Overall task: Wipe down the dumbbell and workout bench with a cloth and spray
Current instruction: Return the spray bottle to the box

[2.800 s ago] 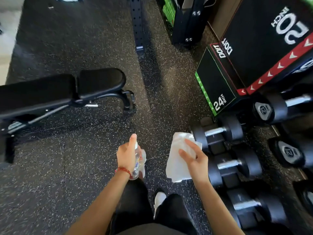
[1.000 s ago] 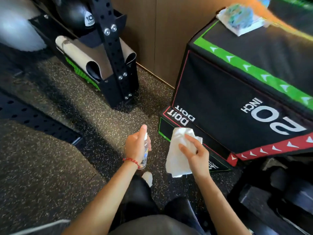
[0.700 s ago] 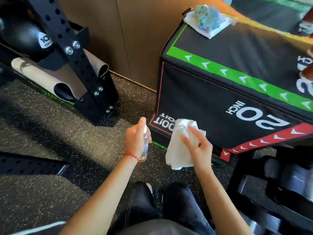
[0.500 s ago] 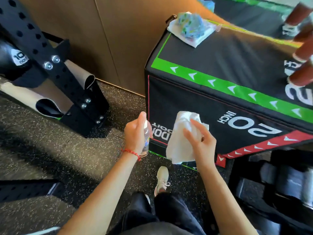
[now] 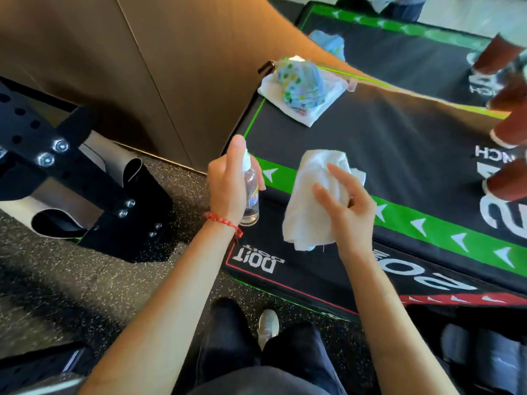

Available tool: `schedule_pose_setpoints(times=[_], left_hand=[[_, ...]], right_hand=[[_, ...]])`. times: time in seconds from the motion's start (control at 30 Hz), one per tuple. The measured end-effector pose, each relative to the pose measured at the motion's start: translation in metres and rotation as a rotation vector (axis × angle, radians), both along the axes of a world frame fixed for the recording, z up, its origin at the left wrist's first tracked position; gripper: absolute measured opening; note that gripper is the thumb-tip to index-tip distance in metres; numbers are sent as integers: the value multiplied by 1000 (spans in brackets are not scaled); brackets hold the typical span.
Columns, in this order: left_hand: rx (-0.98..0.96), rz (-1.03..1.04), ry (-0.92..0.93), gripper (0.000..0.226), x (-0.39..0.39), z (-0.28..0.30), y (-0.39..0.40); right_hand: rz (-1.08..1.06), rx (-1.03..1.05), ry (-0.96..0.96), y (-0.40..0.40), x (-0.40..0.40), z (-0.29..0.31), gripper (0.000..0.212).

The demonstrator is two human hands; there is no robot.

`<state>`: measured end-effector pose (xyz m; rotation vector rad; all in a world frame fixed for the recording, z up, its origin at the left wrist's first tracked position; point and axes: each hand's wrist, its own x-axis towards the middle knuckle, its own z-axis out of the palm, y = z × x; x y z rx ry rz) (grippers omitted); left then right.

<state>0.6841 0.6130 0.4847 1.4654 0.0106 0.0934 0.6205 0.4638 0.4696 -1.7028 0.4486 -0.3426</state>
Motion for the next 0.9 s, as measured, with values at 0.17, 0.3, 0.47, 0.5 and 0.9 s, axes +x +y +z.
schedule_pose_setpoints(times=[0.17, 0.3, 0.47, 0.5, 0.9], left_hand=[[-1, -66, -51, 78, 55, 9, -11], [30, -119, -67, 73, 95, 10, -20], [11, -166, -40, 61, 130, 4, -34], [6, -171, -41, 59, 135, 3, -36], [14, -218, -124, 62, 134, -19, -40]], right_hand=[[-57, -15, 27, -4, 44, 2, 33], [-123, -28, 73, -3, 74, -1, 32], [-177, -74, 144, -3, 102, -7, 35], [-181, -92, 162, -4, 105, -8, 36], [-144, -550, 383, 3, 107, -28, 43]])
